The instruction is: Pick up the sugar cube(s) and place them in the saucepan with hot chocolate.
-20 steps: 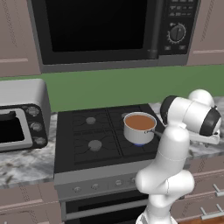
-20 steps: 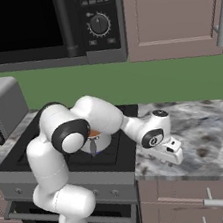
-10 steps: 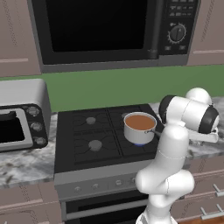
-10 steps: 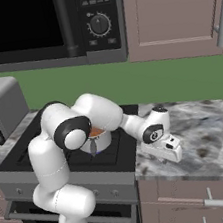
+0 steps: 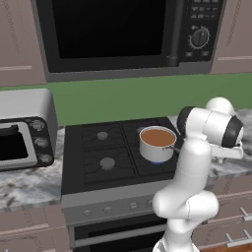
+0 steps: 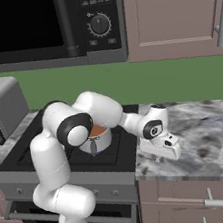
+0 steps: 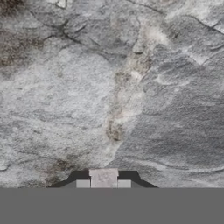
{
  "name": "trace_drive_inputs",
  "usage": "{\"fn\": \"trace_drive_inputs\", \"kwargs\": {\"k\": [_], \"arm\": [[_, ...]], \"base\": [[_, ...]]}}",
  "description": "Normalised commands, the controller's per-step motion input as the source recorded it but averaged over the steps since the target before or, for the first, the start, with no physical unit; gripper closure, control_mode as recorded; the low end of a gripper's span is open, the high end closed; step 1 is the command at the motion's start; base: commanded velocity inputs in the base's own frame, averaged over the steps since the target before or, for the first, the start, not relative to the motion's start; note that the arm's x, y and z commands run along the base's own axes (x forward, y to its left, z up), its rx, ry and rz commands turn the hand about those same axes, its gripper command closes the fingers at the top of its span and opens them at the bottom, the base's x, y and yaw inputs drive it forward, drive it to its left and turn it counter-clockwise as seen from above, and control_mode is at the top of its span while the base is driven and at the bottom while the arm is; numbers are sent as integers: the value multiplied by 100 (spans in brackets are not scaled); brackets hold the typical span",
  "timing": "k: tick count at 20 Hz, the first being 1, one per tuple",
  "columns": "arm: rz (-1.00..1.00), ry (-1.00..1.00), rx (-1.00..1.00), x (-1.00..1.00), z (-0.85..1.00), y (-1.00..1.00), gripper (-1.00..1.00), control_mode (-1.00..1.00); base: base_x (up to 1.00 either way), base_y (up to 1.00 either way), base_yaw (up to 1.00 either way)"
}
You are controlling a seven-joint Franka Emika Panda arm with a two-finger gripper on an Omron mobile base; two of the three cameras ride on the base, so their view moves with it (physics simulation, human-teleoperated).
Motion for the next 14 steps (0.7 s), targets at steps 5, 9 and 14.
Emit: {"fn": "trace_drive_inputs", "kwargs": {"k": [5,9,14], "arm": [[0,8,0,0,-10,0,100,-100],[0,-1,1,-20,-3,0,100,-100],[0,-15,8,-35,13,0,100,-100]], "base": [[0,0,0],[0,0,0],[0,0,0]]}}
